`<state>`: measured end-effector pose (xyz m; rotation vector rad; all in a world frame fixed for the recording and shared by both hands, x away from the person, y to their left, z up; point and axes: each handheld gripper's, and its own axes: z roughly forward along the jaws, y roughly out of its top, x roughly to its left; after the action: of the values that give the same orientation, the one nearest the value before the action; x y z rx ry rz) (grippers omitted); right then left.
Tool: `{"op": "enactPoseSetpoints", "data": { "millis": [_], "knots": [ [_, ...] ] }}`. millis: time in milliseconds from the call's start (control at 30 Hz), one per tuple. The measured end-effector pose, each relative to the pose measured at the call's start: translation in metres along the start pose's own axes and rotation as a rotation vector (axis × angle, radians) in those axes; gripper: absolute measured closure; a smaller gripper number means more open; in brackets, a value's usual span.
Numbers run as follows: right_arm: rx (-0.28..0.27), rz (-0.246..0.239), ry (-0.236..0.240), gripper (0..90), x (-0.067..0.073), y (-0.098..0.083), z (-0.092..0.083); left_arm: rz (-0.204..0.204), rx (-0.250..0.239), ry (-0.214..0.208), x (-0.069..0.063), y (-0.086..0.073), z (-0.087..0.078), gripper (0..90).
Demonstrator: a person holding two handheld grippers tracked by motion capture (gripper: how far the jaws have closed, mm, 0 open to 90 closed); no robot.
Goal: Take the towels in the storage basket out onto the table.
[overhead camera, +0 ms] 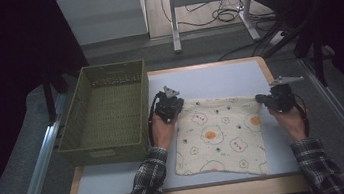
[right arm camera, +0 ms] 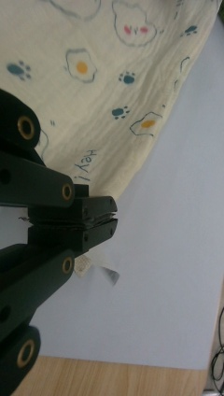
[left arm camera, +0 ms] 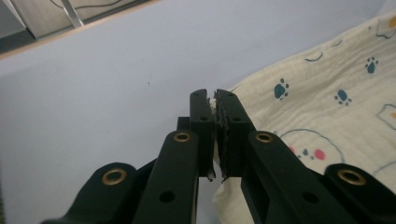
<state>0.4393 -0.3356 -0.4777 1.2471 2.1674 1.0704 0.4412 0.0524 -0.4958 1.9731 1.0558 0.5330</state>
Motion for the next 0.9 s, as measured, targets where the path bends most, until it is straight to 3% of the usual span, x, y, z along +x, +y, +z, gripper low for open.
{"op": "enactPoseSetpoints", "data": {
  "millis": [167,433,900],
  "knots": [
    [-0.041,0.015,0.035,88.5,0.004,-0.006,-0.02,0.015,-0.022,-0.004,-0.011,-0.005,-0.016,86.0],
    [-0.045,0.019,0.08,88.5,0.012,-0.022,-0.044,0.035,-0.035,-0.03,-0.024,-0.024,-0.029,86.2],
    [-0.039,-0.03,0.13,88.5,0.044,-0.056,-0.071,0.037,-0.086,-0.093,-0.043,-0.064,-0.064,86.2]
  ]
}}
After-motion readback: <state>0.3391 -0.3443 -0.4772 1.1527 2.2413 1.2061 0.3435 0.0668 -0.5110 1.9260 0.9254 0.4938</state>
